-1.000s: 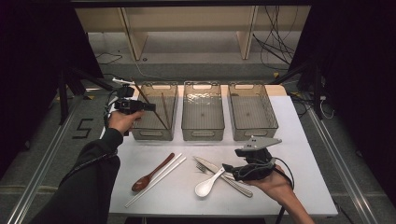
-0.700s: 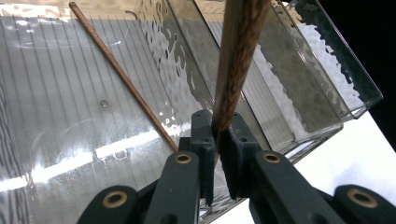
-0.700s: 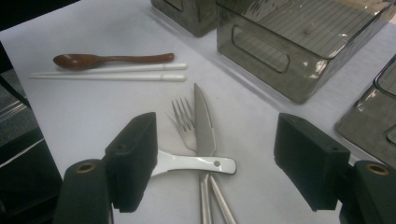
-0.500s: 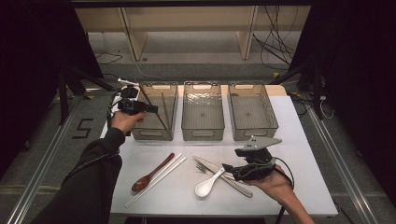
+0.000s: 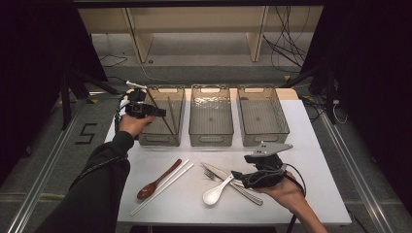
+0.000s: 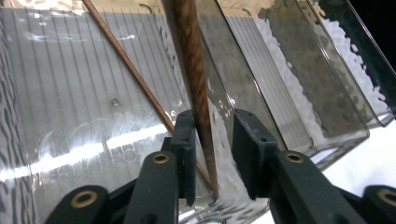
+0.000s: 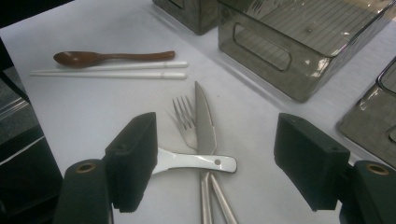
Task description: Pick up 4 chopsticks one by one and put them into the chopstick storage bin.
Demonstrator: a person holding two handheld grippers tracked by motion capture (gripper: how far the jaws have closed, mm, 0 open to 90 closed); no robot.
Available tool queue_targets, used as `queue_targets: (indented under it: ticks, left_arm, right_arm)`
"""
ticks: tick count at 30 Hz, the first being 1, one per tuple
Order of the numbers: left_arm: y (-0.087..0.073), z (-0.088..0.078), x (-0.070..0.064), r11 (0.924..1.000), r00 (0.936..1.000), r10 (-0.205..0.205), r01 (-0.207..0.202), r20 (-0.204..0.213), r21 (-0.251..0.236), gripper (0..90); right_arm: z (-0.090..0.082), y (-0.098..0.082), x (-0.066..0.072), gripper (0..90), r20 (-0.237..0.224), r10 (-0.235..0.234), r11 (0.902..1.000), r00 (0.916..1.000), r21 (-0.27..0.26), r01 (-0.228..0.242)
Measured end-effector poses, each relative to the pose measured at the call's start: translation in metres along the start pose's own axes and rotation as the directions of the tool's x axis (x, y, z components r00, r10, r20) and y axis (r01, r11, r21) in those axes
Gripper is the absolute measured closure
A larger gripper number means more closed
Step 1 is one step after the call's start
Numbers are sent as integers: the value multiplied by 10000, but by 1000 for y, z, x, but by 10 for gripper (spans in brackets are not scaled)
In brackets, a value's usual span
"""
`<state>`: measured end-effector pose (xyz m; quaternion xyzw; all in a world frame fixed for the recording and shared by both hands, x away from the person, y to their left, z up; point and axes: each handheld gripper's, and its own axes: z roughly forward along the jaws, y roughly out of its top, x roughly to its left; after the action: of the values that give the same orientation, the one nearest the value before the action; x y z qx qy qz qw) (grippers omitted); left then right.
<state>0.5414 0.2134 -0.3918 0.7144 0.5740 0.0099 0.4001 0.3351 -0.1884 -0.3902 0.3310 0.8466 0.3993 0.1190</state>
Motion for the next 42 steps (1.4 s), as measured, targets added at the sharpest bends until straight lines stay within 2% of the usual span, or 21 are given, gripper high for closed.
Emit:
queue_targets:
  ticks: [3,10,17,20,23,25,29,32,36,38,40,42]
  left_arm:
    - [1,3,0,10000,9996,-21,23,-284,62,604]
    - [0,4,-1,9999,9995,59,-55,-317,125,531]
    - [0,-8,-12,9992,9993,379,-379,20,-156,389]
    - [-2,-18,-18,9979,9987,428,-413,279,-497,324]
    - [-6,-29,-25,9952,9968,721,-695,359,-685,267]
    - [-10,-35,-30,9926,9935,1039,-1006,468,-676,247]
    - [-23,-48,-42,9885,9857,1411,-1351,923,-681,231]
    - [-35,-54,-49,9830,9783,1782,-1722,1060,-642,216]
    - [-47,-58,-58,9736,9665,2282,-2264,1177,-282,210]
    - [-54,-60,-63,9680,9602,2510,-2490,1228,-315,208]
    - [-63,-60,-67,9614,9534,2731,-2750,1279,-28,208]
    - [-72,-59,-70,9591,9517,2787,-2827,1289,134,208]
  right_arm:
    - [0,0,0,313,-9,6,10000,10000,10,-6]
    - [0,0,0,313,-30,-14,10000,10000,21,14]
    - [0,0,0,313,-17,1,10000,10000,21,-1]
    - [0,0,0,313,-8,11,10000,10000,10,-11]
    - [0,0,0,313,15,26,10000,10000,22,-26]
    - [0,-1,-1,313,26,38,10000,10000,32,-38]
    - [-1,0,0,311,27,41,10000,10000,-2,-41]
    - [-1,-1,0,310,49,56,10000,10000,-22,-56]
    - [-2,-2,-1,308,73,87,9999,9999,-54,-87]
    - [-3,-2,0,309,83,97,9999,9999,-75,-97]
    - [-4,-2,0,308,81,83,9999,9999,-96,-83]
    - [-4,-3,0,308,75,71,9999,9999,-112,-70]
